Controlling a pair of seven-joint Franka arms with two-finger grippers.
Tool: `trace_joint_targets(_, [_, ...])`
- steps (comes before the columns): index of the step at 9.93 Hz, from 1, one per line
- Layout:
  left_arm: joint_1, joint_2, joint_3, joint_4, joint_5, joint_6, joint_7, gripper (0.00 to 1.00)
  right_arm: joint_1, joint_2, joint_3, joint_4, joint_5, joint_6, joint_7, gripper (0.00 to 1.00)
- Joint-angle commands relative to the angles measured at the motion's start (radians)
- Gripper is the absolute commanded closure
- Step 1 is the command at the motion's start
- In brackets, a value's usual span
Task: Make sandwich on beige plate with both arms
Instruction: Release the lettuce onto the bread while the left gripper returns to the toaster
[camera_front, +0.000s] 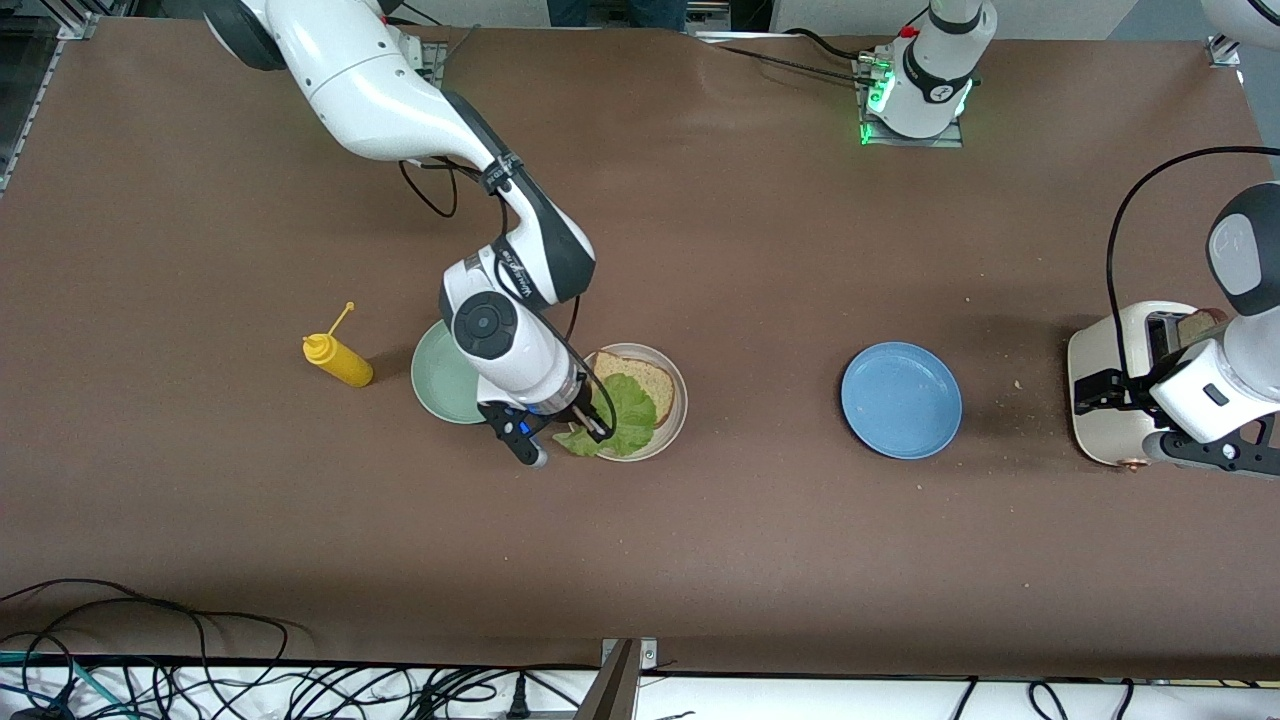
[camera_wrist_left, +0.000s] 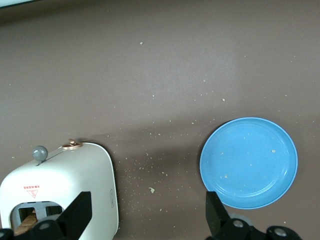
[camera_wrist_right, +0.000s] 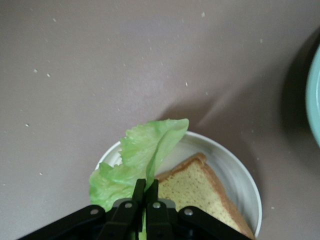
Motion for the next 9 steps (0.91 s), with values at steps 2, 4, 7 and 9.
trace_joint_targets(2, [0.010,-0.009,-0.007,-0.003,0.012,0.020,0.021,0.00,0.009,0.017,0.013,0.017,0.061,-0.012,0.046,1.00])
trace_joint_targets(4, [0.022,-0.009,-0.008,-0.005,0.013,0.030,0.053,0.00,0.018,0.017,0.016,-0.017,0.063,-0.012,0.041,1.00])
trace_joint_targets(7, [0.044,-0.010,-0.008,-0.005,-0.004,0.029,0.073,0.00,0.029,0.015,0.016,-0.037,0.088,-0.013,0.043,1.00])
trace_joint_targets(9, [0.047,-0.009,-0.007,-0.006,-0.044,0.029,0.062,0.00,0.030,0.010,0.016,-0.036,0.089,-0.032,0.065,0.43])
